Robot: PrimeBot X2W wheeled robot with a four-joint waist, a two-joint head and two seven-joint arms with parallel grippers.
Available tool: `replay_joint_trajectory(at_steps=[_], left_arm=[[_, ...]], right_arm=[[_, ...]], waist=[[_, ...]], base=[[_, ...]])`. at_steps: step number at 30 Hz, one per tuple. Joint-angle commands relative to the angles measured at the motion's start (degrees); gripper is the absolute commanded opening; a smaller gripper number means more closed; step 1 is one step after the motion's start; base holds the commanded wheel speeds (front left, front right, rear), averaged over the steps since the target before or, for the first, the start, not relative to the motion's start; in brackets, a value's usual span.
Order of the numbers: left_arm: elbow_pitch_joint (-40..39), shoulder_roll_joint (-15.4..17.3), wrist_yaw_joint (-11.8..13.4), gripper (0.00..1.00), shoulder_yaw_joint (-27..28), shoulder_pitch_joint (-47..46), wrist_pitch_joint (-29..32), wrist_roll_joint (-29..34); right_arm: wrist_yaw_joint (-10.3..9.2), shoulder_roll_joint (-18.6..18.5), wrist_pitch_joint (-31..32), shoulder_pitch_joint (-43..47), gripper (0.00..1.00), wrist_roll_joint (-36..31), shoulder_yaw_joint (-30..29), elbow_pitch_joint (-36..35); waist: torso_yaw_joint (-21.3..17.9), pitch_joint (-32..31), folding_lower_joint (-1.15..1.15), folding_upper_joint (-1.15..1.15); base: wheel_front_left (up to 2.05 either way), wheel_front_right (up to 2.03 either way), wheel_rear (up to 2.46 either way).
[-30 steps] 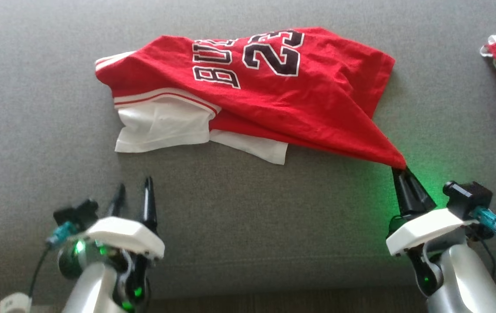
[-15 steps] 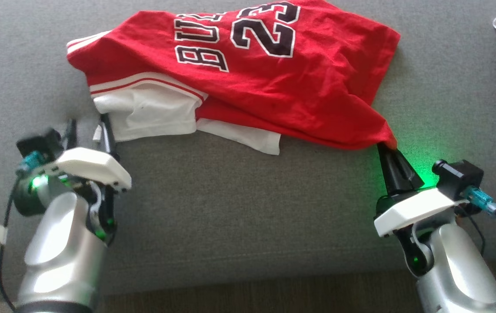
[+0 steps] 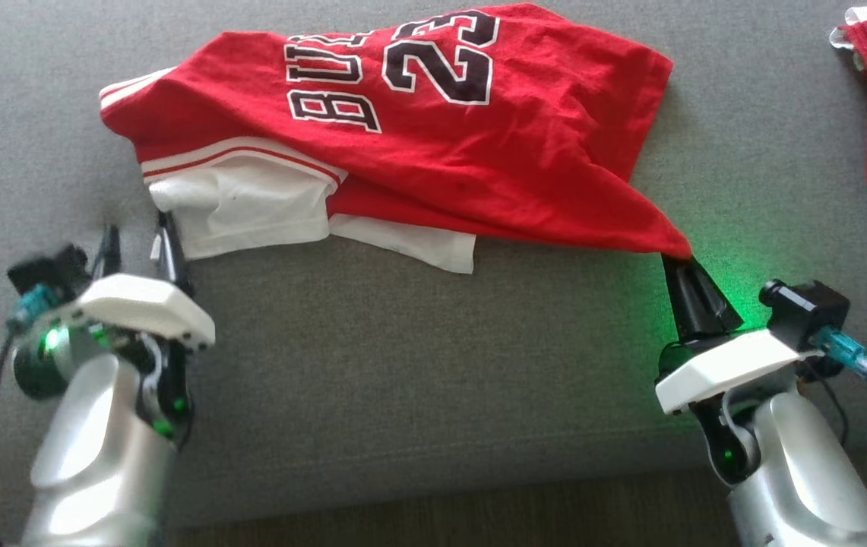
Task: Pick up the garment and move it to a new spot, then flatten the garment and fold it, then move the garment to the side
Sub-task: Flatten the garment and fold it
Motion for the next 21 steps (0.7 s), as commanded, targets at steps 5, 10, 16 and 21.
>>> replay_joint_trajectory(at_steps=[5,10,16,21], left_arm=[[-7.26,0.62,2.43,1.00,0.61,10.57,0.32,0.19],[-13.76,0.24,3.09,1.00,-0.11,14.55,2.63,-0.38],[-17.02,1.20,3.97,1.00,-1.15,14.90,3.40,0.86],[-17.69,1.75,4.00,1.00,-1.69,14.35,3.18,1.49]], right_arm=[[-0.02,-0.19,-0.37,0.73,0.00,0.96,1.17,-1.84],[-0.02,-0.19,-0.37,0.84,0.00,1.20,1.43,-1.94],[-0.02,-0.19,-0.37,0.75,0.00,1.17,1.93,-2.10],[-0.02,-0.19,-0.37,0.61,0.00,1.05,1.76,-2.21]], waist=[[0.63,-0.80,0.00,0.00],[0.78,-1.05,0.00,0.00],[0.54,-0.99,0.00,0.00],[0.24,-0.65,0.00,0.00]], base=[[0.00,0.00,0.00],[0.00,0.00,0.00],[0.00,0.00,0.00],[0.00,0.00,0.00]])
